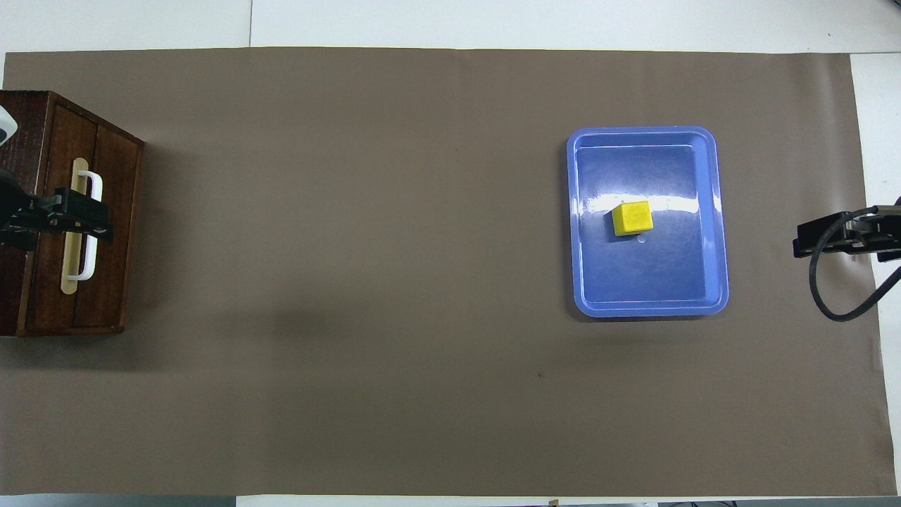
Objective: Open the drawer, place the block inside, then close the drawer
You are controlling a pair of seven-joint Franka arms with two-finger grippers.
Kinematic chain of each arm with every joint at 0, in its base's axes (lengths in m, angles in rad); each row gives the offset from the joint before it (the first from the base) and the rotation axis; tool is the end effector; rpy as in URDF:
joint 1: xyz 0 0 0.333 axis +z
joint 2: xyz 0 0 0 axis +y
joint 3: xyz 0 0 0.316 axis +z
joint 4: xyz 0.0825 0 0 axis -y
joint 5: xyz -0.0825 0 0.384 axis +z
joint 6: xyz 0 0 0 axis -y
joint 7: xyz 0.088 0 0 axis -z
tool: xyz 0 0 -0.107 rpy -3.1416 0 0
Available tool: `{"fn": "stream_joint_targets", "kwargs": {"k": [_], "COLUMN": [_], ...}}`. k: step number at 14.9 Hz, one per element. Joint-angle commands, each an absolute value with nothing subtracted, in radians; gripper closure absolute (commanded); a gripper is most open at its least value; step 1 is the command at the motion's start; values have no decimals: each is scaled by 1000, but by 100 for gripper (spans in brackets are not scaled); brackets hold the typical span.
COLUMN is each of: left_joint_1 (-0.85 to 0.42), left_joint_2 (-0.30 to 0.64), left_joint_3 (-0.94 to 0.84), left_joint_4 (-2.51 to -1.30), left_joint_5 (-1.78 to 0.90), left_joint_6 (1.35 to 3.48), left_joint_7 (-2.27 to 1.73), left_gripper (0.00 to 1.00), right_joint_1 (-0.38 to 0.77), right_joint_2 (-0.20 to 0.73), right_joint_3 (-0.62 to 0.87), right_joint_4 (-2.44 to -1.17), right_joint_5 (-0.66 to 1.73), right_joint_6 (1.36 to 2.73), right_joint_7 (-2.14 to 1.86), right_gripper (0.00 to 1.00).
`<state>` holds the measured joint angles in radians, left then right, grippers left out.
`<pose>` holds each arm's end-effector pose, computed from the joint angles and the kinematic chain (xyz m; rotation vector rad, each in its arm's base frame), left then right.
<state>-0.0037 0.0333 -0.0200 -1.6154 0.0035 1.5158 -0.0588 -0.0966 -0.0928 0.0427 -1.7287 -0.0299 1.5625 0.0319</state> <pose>0.5551 -0.0126 0.5807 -3.1259 -0.0548 0.2077 0.5205 -0.0303 0.5995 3.1036 -0.1324 -0.1148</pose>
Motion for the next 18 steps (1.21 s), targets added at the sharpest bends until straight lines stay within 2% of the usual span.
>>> {"fn": "stream_joint_targets", "kwargs": {"k": [1,7,8,10,11,13,15,18], "left_joint_1": [-5,-12,-14,-15,-17,-38,-40,-60], "left_joint_2": [21,20,14,-11,-24,-34,-15,40], "left_joint_3": [-15,-15,-15,-18,-21,-23,-23,-23], "left_joint_4": [-1618,-1634,-1652,-1712,-1751,-1822,-1853,-1875], "left_joint_5": [-9,-2,3,47,81,181,235,323], "left_joint_6": [1525,1558,1586,1653,1690,1770,1833,1891], "left_joint_7": [-46,-46,-46,-48,-48,-49,-51,-52], "left_gripper": [0,0,0,0,0,0,0,0], "right_joint_1": [-101,-75,-83,-94,-91,-98,-112,-127], "right_joint_2": [-109,-110,-107,-95,-75,21,101,190], "right_joint_3": [49,48,40,40,41,41,35,37], "right_joint_4": [-1743,-1746,-1753,-1785,-1790,-1763,-1747,-1766], "right_joint_5": [-32,-25,30,84,86,174,276,415], "right_joint_6": [1562,1558,1586,1699,1742,1801,1830,1957], "right_joint_7": [25,20,62,389,566,873,989,1204], "right_gripper": [0,0,0,0,0,0,0,0]}}
